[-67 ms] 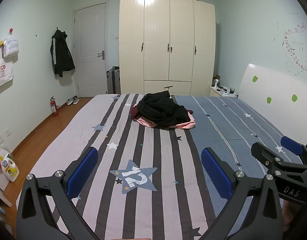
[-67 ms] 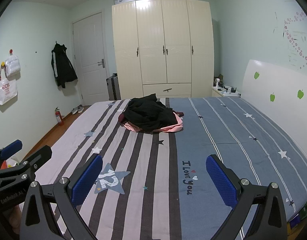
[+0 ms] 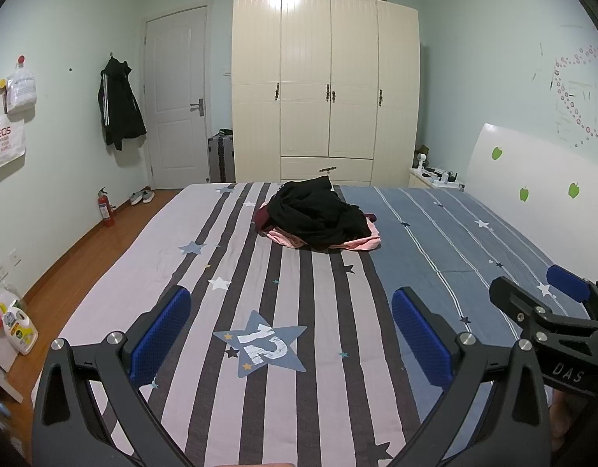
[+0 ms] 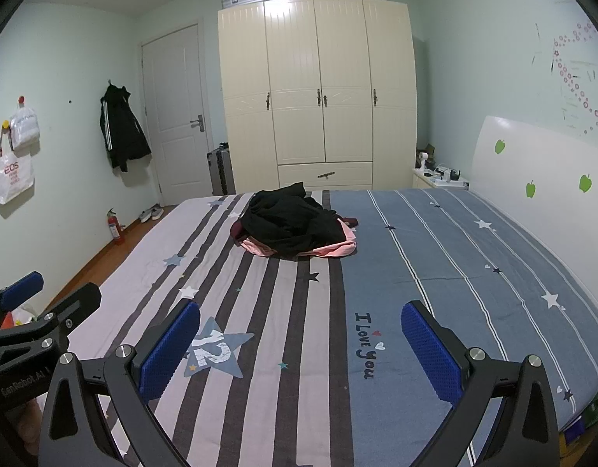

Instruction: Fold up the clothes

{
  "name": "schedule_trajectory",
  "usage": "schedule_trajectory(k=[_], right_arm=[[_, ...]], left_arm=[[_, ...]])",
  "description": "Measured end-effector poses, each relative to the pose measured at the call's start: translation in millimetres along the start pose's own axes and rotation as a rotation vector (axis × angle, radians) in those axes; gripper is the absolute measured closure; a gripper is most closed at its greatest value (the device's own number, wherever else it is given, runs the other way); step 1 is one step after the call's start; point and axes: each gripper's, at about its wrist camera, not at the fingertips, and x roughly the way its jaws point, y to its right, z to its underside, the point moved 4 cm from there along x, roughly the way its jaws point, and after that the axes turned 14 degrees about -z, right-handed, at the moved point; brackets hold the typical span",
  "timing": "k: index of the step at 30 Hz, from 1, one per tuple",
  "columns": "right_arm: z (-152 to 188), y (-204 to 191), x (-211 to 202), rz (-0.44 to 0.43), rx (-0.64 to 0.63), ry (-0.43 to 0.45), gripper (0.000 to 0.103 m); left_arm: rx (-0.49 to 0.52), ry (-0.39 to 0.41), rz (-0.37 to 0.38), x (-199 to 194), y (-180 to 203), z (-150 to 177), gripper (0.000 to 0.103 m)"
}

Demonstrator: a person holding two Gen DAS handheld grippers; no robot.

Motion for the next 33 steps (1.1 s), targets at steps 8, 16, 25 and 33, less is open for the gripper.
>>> schedule_trajectory(k=[8, 16, 25, 33], right_arm=[[0.7, 0.6, -3.3, -0.004, 0.0, 0.001, 0.0], [3.5, 1.1, -0.4, -0.003, 0.0, 0.0, 0.0], [3.3, -1.6, -3.8, 0.0, 0.001, -0.001, 0.0], [1.2, -3.9, -5.2, -0.001, 0.0, 0.0, 0.0]], left_arm=[[0.004, 0.005, 0.004, -3.3, -1.1, -0.9, 0.001], [0.009, 0.01, 0.007, -6.6, -2.2, -1.9, 0.001], [0.007, 0.009, 0.008, -6.8, -1.9, -1.9, 0.001], [0.005, 0.011, 0.006, -6.0, -1.8, -2.1, 0.001]])
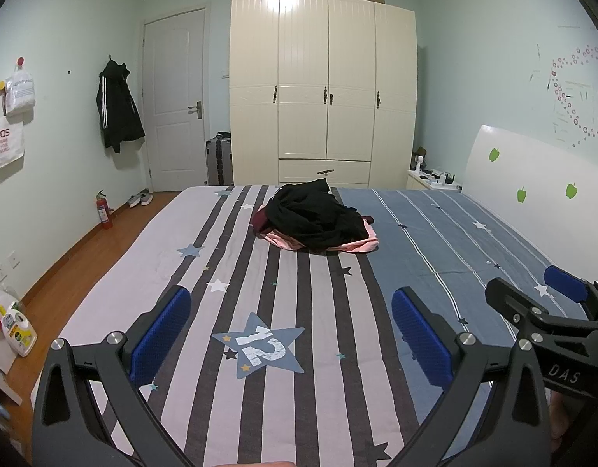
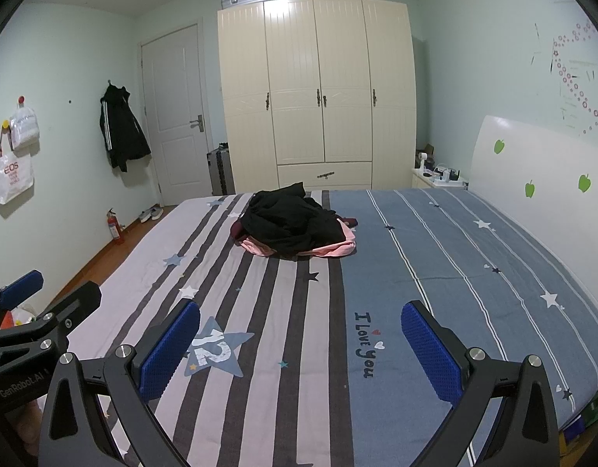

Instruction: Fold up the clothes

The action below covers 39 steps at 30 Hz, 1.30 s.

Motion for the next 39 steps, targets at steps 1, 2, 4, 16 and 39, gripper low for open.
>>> schedule_trajectory(k=[1, 2, 4, 16, 39], right_arm=[[0.5, -0.2, 0.4, 0.0, 0.0, 0.0, 0.0], [1.0, -0.5, 1.0, 0.001, 0.0, 0.0, 0.0], [1.8, -0.8, 1.1, 0.001, 0.001, 0.0, 0.0], [-0.6, -1.4, -2.5, 0.001, 0.002, 0.002, 0.0], [-2.2, 10.0, -11.6, -0.019, 0.065, 0.042, 0.0]], left_arm=[[0.0, 0.001, -0.001, 0.1, -0.1, 0.5, 0.001], [0.0, 0.002, -0.001, 0.3, 0.1, 1.4, 0.001], [-0.003, 0.0, 0.0, 1.0, 0.4, 1.8, 0.001], [0.009, 0.008, 0.036, 2.2, 3.0, 1.6, 0.001], [-0.038, 0.033, 0.05, -5.4, -3.5, 2.4, 0.001]])
